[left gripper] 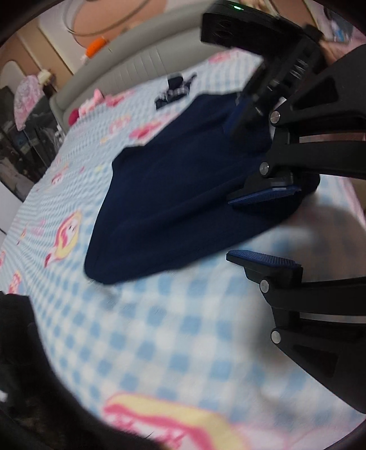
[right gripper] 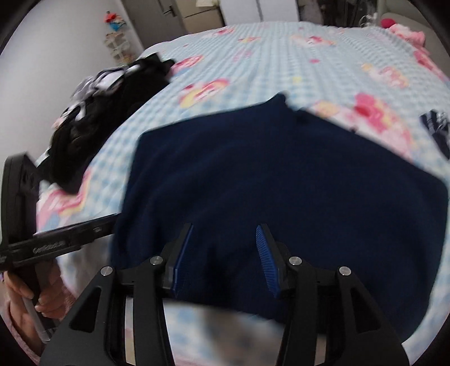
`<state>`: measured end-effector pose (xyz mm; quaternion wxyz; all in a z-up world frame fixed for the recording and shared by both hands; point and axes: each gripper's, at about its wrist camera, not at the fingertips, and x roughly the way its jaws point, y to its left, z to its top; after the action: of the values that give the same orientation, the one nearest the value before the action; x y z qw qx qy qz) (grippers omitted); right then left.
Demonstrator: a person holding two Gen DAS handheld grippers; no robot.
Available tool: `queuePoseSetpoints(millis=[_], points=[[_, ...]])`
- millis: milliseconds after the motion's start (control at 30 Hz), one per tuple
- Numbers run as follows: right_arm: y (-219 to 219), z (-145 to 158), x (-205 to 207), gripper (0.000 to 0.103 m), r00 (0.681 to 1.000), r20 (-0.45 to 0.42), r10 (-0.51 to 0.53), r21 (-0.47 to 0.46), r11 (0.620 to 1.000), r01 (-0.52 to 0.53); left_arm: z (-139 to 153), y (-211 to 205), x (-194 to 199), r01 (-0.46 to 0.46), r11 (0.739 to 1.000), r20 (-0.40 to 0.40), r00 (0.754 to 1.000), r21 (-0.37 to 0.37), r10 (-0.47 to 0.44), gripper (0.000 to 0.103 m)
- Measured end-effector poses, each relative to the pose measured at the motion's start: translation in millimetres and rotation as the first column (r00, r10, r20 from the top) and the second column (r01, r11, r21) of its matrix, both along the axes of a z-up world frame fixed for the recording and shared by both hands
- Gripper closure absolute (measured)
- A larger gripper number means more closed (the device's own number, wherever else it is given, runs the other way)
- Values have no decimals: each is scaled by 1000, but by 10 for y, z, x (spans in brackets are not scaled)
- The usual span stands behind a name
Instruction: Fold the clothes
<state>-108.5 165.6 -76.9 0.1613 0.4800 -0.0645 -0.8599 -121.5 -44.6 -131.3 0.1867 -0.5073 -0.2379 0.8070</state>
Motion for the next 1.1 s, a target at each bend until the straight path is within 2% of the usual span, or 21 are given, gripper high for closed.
queuePoseSetpoints(millis=[33, 167, 300, 367, 500, 633, 767, 900, 1000, 1067, 1100], points=[[-57, 4, 40, 57, 1000, -14, 16, -18, 1000, -16, -30, 24, -9, -1, 1000, 6, 1000, -4, 1, 68], [-181, -83, 24, 57, 1000, -12, 7, 37, 999, -6, -78, 147, -27, 5, 999, 4, 1000, -44, -5, 71], [-205, -236, -5, 57, 1000, 24, 2, 77, 997, -4, 8, 211, 22, 1, 991, -27, 1000, -134, -4, 93], [-218, -288, 17, 57, 1000, 21, 5, 90, 996, -7, 32, 185, 57, -8, 986, -28, 1000, -167, 3, 95], [-217, -315, 24, 57, 1000, 16, 0, 97, 995, -1, -15, 38, 143, -28, 985, 2, 1000, -172, 29, 97], [-191, -279, 39, 57, 1000, 8, -5, 99, 995, 4, -8, -84, 202, -56, 990, 4, 998, -132, 57, 96], [-107, -180, 109, 57, 1000, -10, -13, 52, 999, 14, 50, -259, 231, -97, 995, -31, 995, 8, 97, 93], [-135, -186, 120, 53, 1000, -12, 2, 39, 999, -2, 138, -132, 257, -29, 999, -98, 995, 21, 31, 90], [-193, -282, 129, 53, 1000, 1, 10, 77, 997, -10, 180, 124, 267, 64, 997, -131, 989, -37, -69, 88], [-226, -350, 129, 53, 1000, 6, 13, 104, 994, -13, 117, 264, 289, 109, 984, -114, 985, -142, -126, 87], [-219, -351, 144, 53, 1000, 4, 13, 106, 994, -13, 44, 315, 278, 122, 971, -79, 987, -206, -141, 87]])
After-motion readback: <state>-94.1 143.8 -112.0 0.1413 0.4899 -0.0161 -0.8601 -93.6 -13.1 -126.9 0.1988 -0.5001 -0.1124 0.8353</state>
